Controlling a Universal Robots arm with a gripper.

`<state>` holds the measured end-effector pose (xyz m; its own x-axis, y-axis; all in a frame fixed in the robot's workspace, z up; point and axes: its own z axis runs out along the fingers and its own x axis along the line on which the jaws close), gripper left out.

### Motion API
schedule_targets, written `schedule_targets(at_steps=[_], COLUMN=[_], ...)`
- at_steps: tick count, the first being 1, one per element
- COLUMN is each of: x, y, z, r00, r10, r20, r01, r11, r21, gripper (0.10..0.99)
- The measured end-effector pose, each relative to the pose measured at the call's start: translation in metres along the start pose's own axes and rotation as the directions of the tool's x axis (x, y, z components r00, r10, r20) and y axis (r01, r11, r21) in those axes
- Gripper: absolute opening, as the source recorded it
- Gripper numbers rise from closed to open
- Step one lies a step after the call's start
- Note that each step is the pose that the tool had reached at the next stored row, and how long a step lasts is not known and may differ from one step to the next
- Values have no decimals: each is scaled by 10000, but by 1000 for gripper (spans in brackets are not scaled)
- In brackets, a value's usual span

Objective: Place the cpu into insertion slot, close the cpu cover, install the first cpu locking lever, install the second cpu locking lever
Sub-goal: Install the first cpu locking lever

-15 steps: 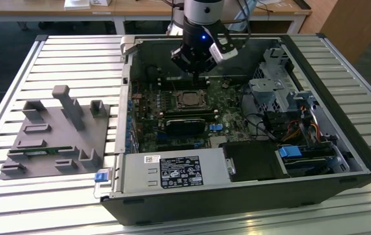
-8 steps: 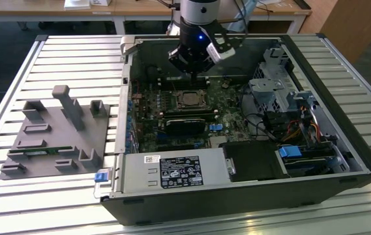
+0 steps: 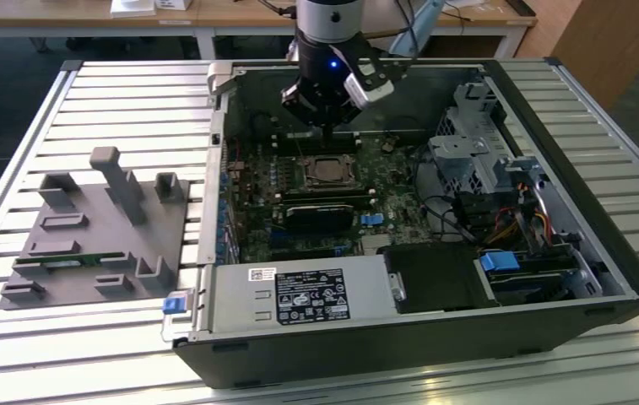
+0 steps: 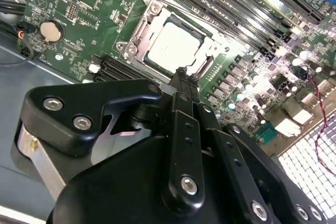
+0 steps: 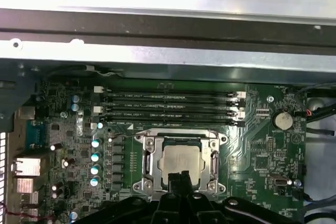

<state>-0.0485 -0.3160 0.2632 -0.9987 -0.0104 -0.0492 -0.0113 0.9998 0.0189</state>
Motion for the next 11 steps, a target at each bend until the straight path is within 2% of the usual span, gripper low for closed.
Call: schedule_targets(at_steps=[3, 5, 11], x=[3, 0, 8], y=[1, 2, 2], z=[-34, -103, -104], r00=[10000, 10000, 10000], r10=[-3, -3, -1], r20=[46, 53, 54], r01=[3, 3, 1], r11=[10000, 10000, 10000], r21=[-9, -20, -24], gripper=[106, 106, 106])
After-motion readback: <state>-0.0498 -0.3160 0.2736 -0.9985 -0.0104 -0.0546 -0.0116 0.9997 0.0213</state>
